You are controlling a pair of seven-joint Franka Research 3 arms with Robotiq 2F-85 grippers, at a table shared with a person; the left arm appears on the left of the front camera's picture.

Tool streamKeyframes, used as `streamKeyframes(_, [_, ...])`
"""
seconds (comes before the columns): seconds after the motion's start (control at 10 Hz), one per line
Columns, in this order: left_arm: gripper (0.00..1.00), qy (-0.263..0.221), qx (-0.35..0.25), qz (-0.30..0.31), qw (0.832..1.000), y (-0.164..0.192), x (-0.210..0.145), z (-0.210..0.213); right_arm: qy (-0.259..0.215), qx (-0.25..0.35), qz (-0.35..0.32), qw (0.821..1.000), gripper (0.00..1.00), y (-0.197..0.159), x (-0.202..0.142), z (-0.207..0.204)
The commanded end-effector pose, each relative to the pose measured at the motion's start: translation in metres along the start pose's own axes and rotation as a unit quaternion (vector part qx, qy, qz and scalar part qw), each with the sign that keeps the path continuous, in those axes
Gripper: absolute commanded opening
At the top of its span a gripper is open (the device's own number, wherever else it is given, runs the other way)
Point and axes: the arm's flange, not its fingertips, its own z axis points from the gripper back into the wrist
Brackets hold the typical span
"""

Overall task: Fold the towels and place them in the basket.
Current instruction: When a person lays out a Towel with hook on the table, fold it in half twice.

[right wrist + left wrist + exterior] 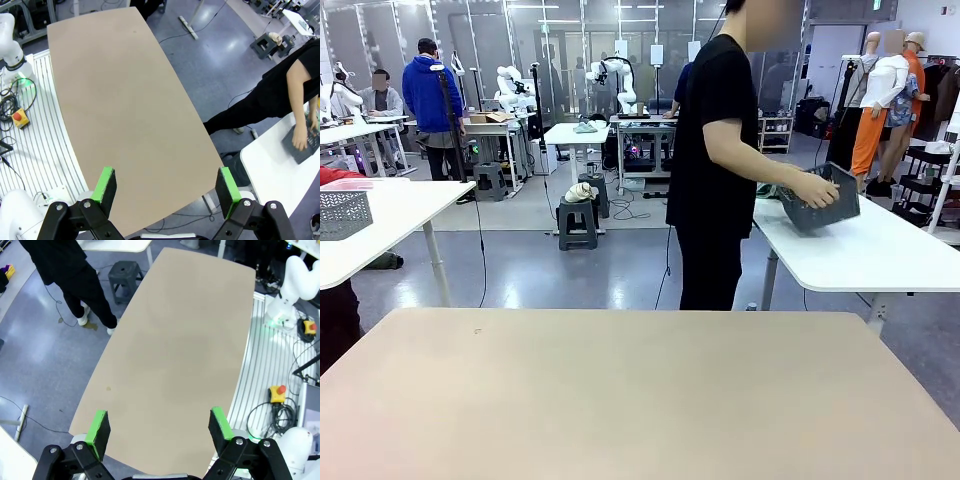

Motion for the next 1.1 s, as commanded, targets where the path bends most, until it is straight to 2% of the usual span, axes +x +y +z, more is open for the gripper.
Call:
streamKeyframes(0.0, [1.0, 0.0, 0.001, 0.0, 1.0, 0.0001, 0.0001, 0.0001, -0.001, 0.002, 0.001, 1.0, 1.0, 0.0001, 0.0004, -0.0007])
streamKeyframes(1.0, [1.0, 0.0, 0.001, 0.0, 1.0, 0.0001, 0.0001, 0.0001, -0.001, 0.002, 0.001, 1.0, 1.0, 0.0001, 0.0004, -0.0007])
